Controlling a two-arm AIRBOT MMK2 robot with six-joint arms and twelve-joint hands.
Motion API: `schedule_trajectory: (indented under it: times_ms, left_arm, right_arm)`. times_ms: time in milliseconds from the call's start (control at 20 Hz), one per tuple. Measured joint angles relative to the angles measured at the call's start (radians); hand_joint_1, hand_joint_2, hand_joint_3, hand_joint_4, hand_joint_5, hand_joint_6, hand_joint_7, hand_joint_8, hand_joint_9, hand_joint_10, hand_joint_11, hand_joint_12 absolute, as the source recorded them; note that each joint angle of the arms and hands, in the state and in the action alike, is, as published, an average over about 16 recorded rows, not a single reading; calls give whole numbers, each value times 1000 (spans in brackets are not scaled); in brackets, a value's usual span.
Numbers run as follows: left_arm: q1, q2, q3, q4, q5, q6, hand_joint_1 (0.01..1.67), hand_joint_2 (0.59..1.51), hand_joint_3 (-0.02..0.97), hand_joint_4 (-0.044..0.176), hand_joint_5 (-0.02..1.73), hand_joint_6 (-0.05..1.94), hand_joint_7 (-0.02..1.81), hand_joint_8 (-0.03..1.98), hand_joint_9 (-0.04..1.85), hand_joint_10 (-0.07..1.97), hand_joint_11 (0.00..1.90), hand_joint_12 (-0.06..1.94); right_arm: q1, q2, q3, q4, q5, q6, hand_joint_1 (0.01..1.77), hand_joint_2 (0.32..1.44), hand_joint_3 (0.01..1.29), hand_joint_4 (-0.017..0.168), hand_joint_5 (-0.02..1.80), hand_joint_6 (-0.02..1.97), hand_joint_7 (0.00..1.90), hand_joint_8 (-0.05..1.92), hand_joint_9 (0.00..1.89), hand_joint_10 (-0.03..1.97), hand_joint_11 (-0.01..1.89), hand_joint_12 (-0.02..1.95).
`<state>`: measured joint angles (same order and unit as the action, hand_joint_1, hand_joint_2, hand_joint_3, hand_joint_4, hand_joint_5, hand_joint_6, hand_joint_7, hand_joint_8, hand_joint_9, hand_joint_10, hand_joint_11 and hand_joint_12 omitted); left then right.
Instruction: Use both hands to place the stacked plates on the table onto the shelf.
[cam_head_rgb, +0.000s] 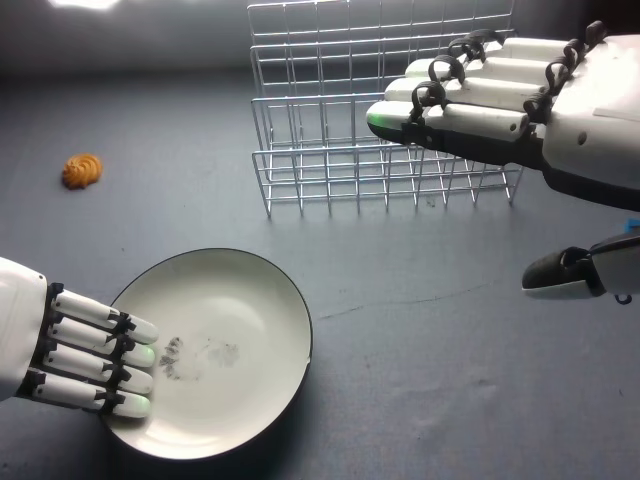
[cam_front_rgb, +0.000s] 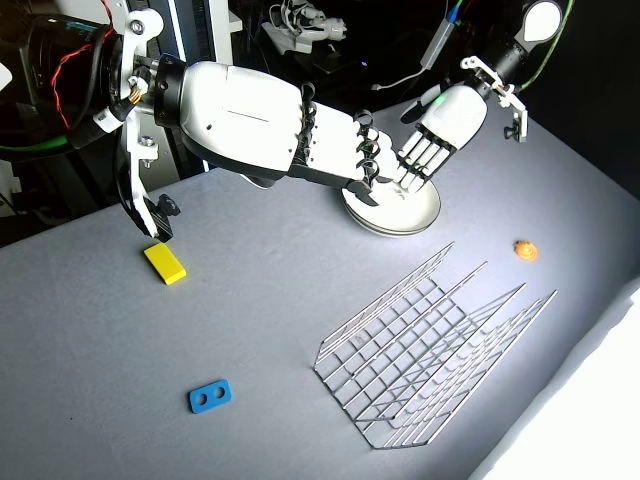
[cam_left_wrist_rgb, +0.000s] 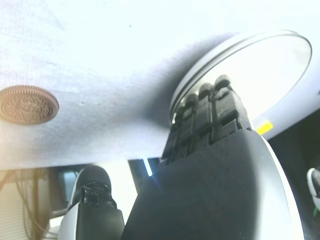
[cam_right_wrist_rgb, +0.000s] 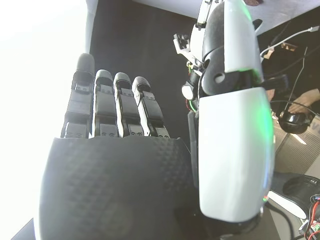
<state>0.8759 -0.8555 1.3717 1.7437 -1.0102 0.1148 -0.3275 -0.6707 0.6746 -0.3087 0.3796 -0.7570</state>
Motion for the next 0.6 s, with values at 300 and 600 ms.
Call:
schedule_trajectory:
  times_ms: [300,600]
  left_arm:
    - [-1,3,-35,-7,13,-10,17,1096,18,-11,26,-39,45,-6,29,6,15,-11]
    - [-6,6,-87,-33,32,-13,18,1101,18,-11,29,-40,39,-6,24,6,15,-11]
  right_arm:
    - [0,0,0,0,0,0,1165,926,17,-1,18,18,11,15,16,5,17,557]
    - [-1,0,-1,0,-1,0,1164,929,16,-1,20,18,11,15,16,5,17,570]
